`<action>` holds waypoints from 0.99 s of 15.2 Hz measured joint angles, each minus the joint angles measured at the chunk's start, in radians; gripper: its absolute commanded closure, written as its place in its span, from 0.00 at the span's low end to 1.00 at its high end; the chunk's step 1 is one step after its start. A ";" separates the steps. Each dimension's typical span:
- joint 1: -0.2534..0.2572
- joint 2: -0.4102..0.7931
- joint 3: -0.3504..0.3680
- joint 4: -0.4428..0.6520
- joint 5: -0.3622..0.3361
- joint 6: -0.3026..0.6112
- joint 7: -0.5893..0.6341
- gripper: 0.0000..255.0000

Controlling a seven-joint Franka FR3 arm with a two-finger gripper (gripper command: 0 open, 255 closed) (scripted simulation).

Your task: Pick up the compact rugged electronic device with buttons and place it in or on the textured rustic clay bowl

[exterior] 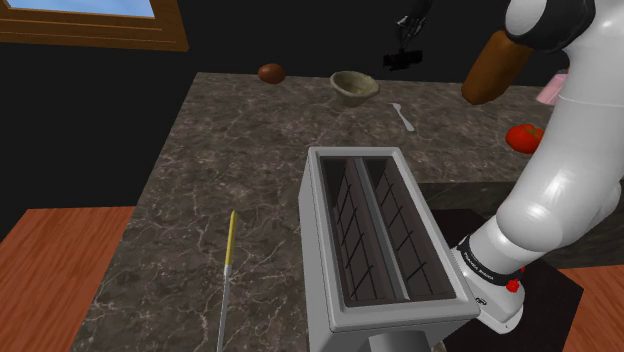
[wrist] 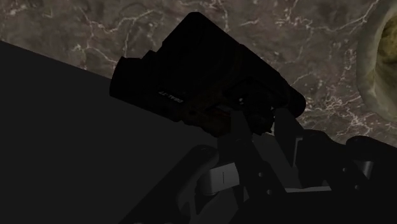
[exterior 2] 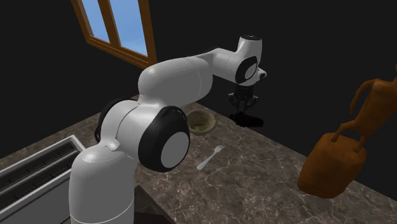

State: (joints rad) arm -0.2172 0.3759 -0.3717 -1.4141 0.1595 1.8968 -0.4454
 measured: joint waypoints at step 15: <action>0.043 -0.042 0.008 0.112 -0.029 -0.148 0.070 1.00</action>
State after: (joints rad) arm -0.1746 0.3341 -0.3634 -1.3021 0.1307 1.7486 -0.3750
